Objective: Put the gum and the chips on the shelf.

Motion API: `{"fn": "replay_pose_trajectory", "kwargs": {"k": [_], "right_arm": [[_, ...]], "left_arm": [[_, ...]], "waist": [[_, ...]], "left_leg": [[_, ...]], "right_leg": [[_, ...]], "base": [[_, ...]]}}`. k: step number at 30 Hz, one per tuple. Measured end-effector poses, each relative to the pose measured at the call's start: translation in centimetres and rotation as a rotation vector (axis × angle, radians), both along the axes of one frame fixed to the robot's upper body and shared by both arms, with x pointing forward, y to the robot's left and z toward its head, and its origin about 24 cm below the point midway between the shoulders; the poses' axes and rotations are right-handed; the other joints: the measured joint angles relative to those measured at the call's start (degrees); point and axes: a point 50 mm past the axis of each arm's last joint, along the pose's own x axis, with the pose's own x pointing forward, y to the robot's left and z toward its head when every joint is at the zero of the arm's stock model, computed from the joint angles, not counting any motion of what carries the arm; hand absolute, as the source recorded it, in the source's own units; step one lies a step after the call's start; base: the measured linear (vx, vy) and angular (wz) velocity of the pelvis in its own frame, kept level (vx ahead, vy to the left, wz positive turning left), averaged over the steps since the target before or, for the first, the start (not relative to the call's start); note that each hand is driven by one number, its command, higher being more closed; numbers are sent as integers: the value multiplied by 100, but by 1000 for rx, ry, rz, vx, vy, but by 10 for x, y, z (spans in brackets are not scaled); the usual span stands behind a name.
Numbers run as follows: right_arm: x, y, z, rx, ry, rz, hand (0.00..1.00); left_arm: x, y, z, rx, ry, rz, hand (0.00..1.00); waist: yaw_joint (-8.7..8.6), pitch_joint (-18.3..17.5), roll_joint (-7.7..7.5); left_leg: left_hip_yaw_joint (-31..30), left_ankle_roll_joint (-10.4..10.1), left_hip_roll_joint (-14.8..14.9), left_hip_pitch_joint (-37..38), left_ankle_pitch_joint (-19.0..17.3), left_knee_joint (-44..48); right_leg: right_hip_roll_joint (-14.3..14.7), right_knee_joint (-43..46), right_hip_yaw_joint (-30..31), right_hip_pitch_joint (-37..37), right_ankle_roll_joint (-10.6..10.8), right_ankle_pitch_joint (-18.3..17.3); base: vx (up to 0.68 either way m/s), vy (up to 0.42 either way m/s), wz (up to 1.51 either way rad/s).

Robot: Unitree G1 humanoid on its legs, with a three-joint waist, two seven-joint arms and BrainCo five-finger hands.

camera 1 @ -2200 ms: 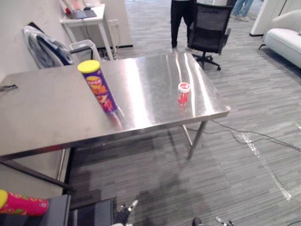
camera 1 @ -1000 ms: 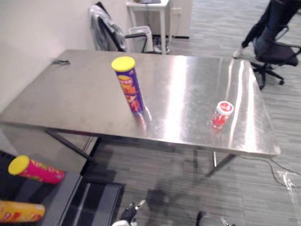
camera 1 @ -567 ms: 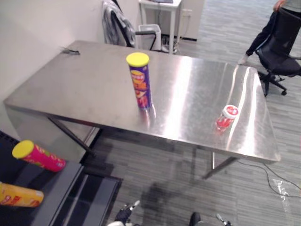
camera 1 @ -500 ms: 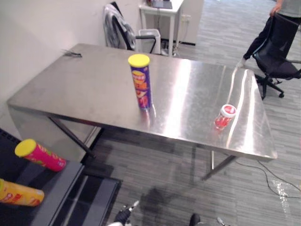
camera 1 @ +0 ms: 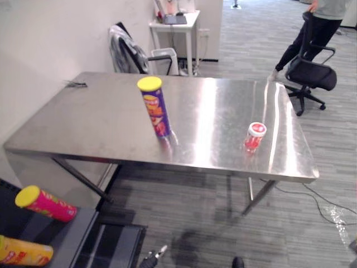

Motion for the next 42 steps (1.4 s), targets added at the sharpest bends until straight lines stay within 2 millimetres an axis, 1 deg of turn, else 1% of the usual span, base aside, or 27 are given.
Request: {"fn": "replay_pose_trajectory", "kwargs": {"k": [2,3,6,7,8,10,11,14,17,20,22,26,29,32,35,39,42], "right_arm": [[11,1,32,-154,-31,-47,0],[13,3,40,-185,-42,-49,0],[18,12,70,-354,-51,-78,0],[19,14,75,-376,-55,-73,0],[25,20,81,-407,-68,-46,0],[31,26,84,-421,-81,-7,0],[36,29,84,-422,-80,33,0],[47,37,82,-414,-70,116,0],[65,47,77,-385,-69,231,0],[78,49,68,-367,-9,323,0],[84,51,64,-348,0,375,0],[95,64,60,-316,-8,491,0],[104,72,53,-293,6,576,0],[115,84,47,-277,18,666,0],[120,90,44,-274,40,715,0],[136,100,37,-261,83,802,0],[142,106,35,-252,85,839,0]], "left_arm": [[1,-1,0,1,-2,-35,0],[1,-1,0,3,-2,-42,0],[3,-2,1,14,-8,-70,0],[4,-2,1,17,-11,-76,0],[4,-1,2,21,-12,-81,0],[5,0,2,24,-17,-83,0],[6,0,2,24,-21,-84,0],[7,-1,3,22,-26,-83,0],[7,0,3,14,-31,-84,0],[7,-1,3,8,-33,-88,0],[8,-1,3,7,-33,-88,0],[7,-1,3,5,-32,-86,0],[9,-1,4,4,-43,-82,0],[9,-1,5,2,-49,-80,0],[9,-1,5,0,-49,-91,0],[10,-2,5,-2,-53,-99,0],[11,-2,5,-2,-56,-100,0]], "waist": [[-75,-14,15],[-84,-17,19],[-82,-28,33],[-80,-27,28],[-61,-39,5],[-20,-42,-18],[44,-42,-27],[64,-41,-29],[75,-42,-41],[97,-49,-25],[114,-51,-23],[110,-81,-9],[201,-85,-11],[211,-87,-11],[211,-90,-13],[223,-93,-18],[226,-89,-23]], "left_leg": [[-29,0,13,-16,0,-23],[-39,0,12,-14,0,-37],[-136,0,4,-19,0,-76],[-152,0,6,-16,0,-76],[-170,1,11,-9,-1,-75],[-187,10,12,-1,-8,-74],[-206,22,11,-1,-18,-73],[-303,23,5,-18,-20,-73],[-329,24,-15,-50,-18,-42],[-364,25,-17,-105,-17,28],[-383,27,-20,-105,-15,36],[-492,42,-42,-186,32,25],[-497,40,-38,-191,40,22],[-533,43,-47,-205,43,14],[-611,50,-55,-278,53,19],[-638,50,-58,-351,73,21],[-674,51,-61,-393,85,19]], "right_leg": [[16,-1,-4,-1,-1,-1],[15,0,-5,-1,-1,-1],[-3,27,-39,17,-1,-1],[-4,40,-53,25,-1,-2],[-5,60,-70,43,-1,-2],[-9,62,-76,65,0,-3],[-11,62,-83,78,1,-4],[-24,64,-117,109,7,-15],[-50,70,-119,109,27,-80],[-62,69,-145,109,26,-83],[-65,71,-155,117,24,-85],[-88,72,-252,101,6,-97],[-83,69,-262,100,5,-96],[-89,65,-292,102,5,-96],[-99,55,-364,99,5,-96],[-102,36,-426,68,4,-94],[-104,29,-468,27,4,-93]], "base": [[123,12,7],[72,13,8],[69,23,13],[59,26,17],[39,18,10],[22,11,8],[5,4,7],[-13,-4,12],[-37,-14,4],[-24,-9,3],[-13,-2,2],[-18,-5,12],[0,-2,3],[12,3,3],[18,2,14],[13,-1,7],[14,-5,7]]}}
